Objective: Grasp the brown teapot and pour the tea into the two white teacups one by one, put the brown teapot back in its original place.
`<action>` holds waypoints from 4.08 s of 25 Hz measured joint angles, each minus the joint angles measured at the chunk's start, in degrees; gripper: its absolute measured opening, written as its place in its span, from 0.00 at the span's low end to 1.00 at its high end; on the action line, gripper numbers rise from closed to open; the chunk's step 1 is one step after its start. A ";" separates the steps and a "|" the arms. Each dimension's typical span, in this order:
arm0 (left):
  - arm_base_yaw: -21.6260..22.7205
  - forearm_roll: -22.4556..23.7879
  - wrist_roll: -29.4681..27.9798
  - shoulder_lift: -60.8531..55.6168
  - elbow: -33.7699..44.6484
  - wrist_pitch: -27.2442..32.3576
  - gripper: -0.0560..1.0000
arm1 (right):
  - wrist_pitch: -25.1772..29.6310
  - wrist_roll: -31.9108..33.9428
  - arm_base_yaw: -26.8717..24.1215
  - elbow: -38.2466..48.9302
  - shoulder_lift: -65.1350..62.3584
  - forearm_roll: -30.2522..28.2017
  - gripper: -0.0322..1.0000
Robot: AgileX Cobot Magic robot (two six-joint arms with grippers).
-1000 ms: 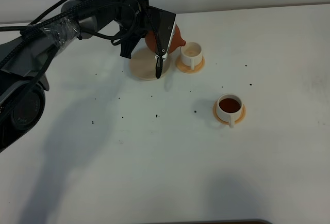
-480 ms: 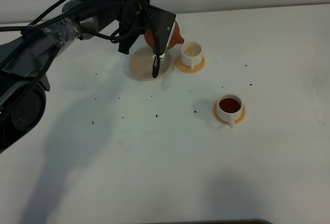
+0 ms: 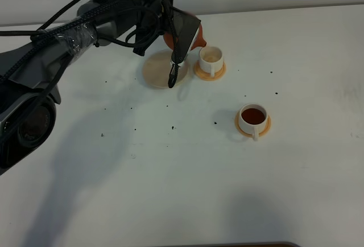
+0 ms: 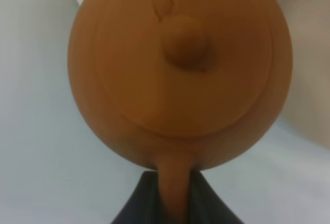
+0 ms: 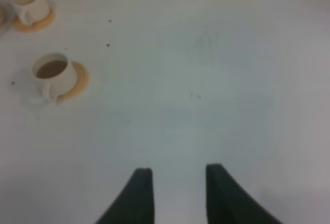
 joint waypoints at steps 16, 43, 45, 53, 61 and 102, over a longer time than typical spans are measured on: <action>-0.91 4.11 4.31 0.00 0.00 -2.79 0.15 | 0.00 0.00 0.00 0.00 0.00 0.00 0.27; -0.91 4.11 15.80 1.12 0.00 -8.23 0.15 | 0.00 0.00 0.00 0.00 0.00 0.00 0.27; -0.91 4.11 16.53 1.19 0.07 -8.23 0.15 | 0.00 0.00 0.00 0.00 0.00 0.00 0.27; -0.91 4.11 19.38 1.19 0.08 -10.18 0.15 | 0.00 0.00 0.00 0.00 0.00 0.00 0.27; -0.91 4.49 21.99 1.19 0.08 -11.50 0.15 | 0.00 0.00 0.00 0.00 0.00 0.00 0.27; -2.00 5.63 27.97 1.19 0.08 -12.74 0.15 | 0.00 0.00 0.00 0.00 0.00 0.00 0.27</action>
